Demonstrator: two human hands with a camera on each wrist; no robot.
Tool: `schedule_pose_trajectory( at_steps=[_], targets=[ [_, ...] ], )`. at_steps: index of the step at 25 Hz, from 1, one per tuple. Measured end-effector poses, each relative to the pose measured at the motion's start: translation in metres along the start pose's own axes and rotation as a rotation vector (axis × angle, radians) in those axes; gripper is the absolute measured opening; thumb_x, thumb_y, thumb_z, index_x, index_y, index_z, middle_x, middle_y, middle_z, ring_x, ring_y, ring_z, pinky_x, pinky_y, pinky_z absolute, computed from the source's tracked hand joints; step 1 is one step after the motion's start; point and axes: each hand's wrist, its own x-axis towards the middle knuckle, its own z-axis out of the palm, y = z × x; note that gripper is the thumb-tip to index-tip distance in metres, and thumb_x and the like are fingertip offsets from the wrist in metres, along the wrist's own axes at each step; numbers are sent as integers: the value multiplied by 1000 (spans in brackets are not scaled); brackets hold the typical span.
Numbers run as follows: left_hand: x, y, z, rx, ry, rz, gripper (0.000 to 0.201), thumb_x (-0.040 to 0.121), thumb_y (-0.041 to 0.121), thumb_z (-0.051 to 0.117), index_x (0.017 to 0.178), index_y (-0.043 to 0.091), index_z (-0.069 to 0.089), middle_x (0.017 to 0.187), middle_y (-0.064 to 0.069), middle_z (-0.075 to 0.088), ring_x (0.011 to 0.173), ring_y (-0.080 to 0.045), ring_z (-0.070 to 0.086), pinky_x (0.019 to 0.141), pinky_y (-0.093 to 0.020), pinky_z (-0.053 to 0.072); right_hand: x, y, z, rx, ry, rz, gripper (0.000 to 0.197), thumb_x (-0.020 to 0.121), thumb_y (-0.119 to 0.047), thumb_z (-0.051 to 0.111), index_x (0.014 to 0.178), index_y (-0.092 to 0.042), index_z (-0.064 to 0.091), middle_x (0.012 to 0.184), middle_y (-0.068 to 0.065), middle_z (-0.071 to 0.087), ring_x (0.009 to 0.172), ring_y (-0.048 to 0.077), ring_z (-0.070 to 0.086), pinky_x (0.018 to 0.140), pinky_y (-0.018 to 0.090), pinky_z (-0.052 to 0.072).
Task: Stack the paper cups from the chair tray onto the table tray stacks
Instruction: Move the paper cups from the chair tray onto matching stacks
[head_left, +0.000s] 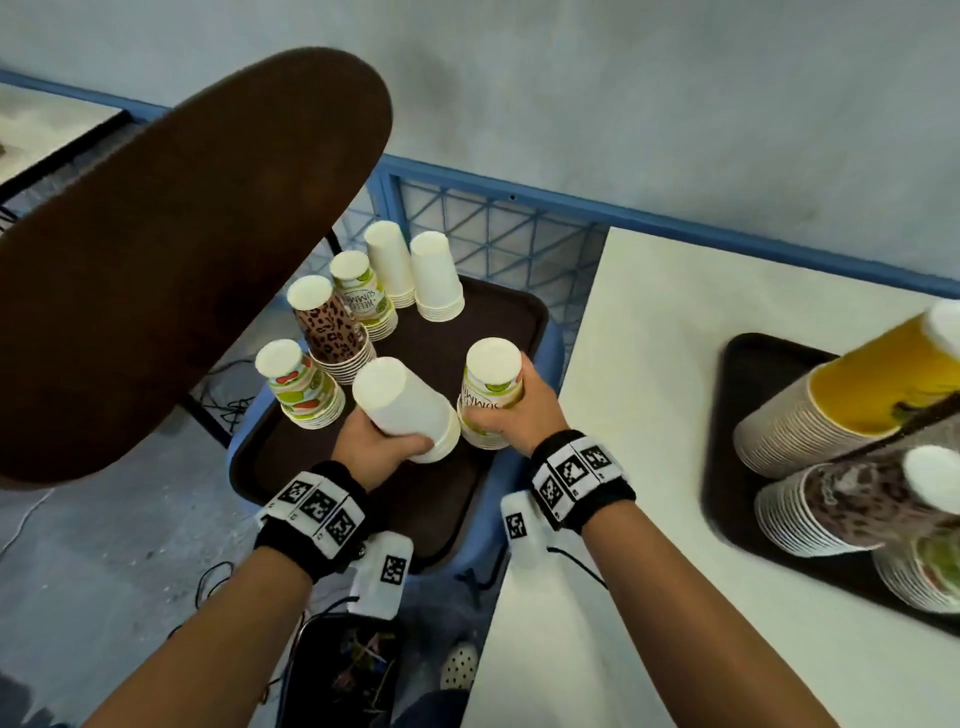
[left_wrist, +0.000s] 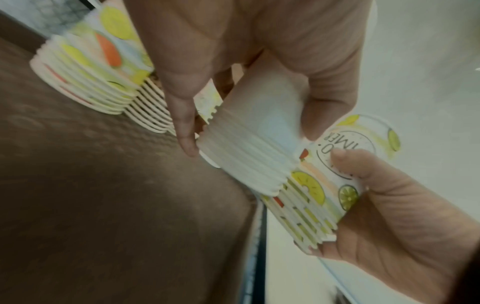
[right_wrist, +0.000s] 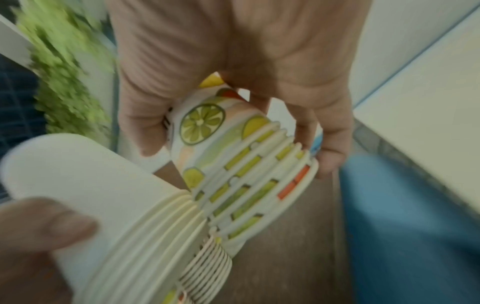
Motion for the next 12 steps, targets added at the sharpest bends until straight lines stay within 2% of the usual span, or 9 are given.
schedule_pose_trajectory(
  at_steps=[2,3,4,6,8,10,12],
  targets=[
    [-19,19,28,-68,-66,37,90,27,32,73,112,5,56,99,-5,66,87,-9,66,79,-24,52,-41,-7,-38,5,82,-75,64,60,-3,82,113,-22,51,100,-6,59,91,9,56,72,-2,39],
    [-28,27,40,-115,-106,55,87,28,30,74,110,5,56,95,-2,66,81,-3,67,72,-17,53,-58,-8,-53,-2,112,-103,64,58,-4,83,108,-25,50,100,-7,59,91,8,56,73,-2,40],
    [-39,37,59,-145,-156,70,86,29,28,75,110,5,56,94,0,66,80,-2,67,68,-15,54,-81,-8,-76,-5,150,-130,64,57,-5,85,104,-30,48,101,-7,60,92,8,56,75,0,41],
    [-65,53,101,-165,-252,85,90,32,26,78,115,2,54,98,-3,66,89,-13,65,71,-19,57,-123,-4,-122,-2,231,-152,66,53,-14,87,98,-39,47,103,-9,61,95,7,58,81,10,44],
    [-92,69,146,-152,-316,99,93,33,27,79,118,-1,54,105,-10,66,99,-24,63,83,-32,56,-163,1,-169,-13,338,-173,65,51,-20,85,98,-44,46,103,-14,60,96,1,58,86,14,44],
    [-119,81,189,-133,-357,118,95,33,30,80,120,1,54,112,-15,66,106,-28,62,90,-41,52,-201,3,-213,-42,475,-205,67,54,-18,85,101,-43,45,102,-23,56,94,-16,54,87,6,40],
    [-141,87,222,-116,-393,144,95,33,32,79,120,3,54,116,-14,65,109,-28,60,93,-43,51,-228,3,-251,-62,633,-266,67,56,-16,83,108,-33,45,103,-27,52,93,-23,50,83,-4,37]
  ],
)
